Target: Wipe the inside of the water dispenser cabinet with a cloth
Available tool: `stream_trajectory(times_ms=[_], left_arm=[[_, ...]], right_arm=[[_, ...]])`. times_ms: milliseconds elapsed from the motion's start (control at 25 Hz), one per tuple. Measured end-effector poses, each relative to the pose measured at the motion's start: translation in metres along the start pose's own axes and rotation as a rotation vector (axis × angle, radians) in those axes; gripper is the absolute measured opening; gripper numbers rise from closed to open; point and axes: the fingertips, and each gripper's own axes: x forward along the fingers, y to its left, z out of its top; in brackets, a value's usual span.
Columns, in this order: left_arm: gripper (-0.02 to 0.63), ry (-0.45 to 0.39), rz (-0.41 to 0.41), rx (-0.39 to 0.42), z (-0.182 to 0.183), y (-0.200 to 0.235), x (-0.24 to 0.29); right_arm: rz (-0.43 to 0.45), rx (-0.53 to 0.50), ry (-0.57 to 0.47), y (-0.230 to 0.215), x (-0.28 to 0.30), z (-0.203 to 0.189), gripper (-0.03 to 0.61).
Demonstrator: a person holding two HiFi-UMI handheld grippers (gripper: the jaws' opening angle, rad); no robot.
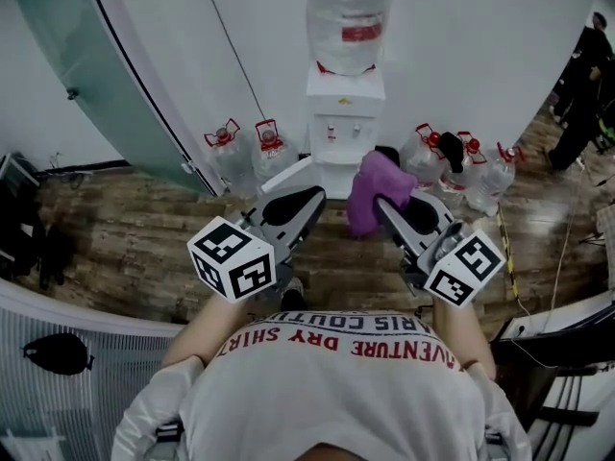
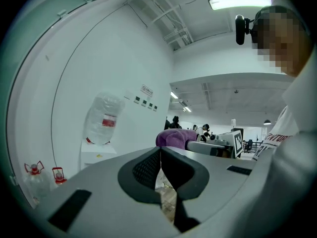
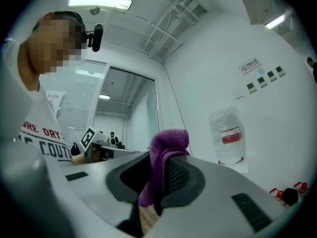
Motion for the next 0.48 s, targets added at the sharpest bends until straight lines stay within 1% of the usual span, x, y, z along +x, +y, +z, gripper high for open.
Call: stream_trajectory(times_ms=[160, 480], left_arm=[[0.028, -0.006, 0.009, -0.003, -0.004, -0.009, -0.003], [0.028, 0.009, 0.018, -0.017, -0.011, -0.008, -0.004]], right_arm=[[-0.002, -0.006, 0.003, 0.003, -0.009, -0.001, 0.063], [-0.01, -0.004, 0.015, 0.002, -0.011, -0.008, 0.063]])
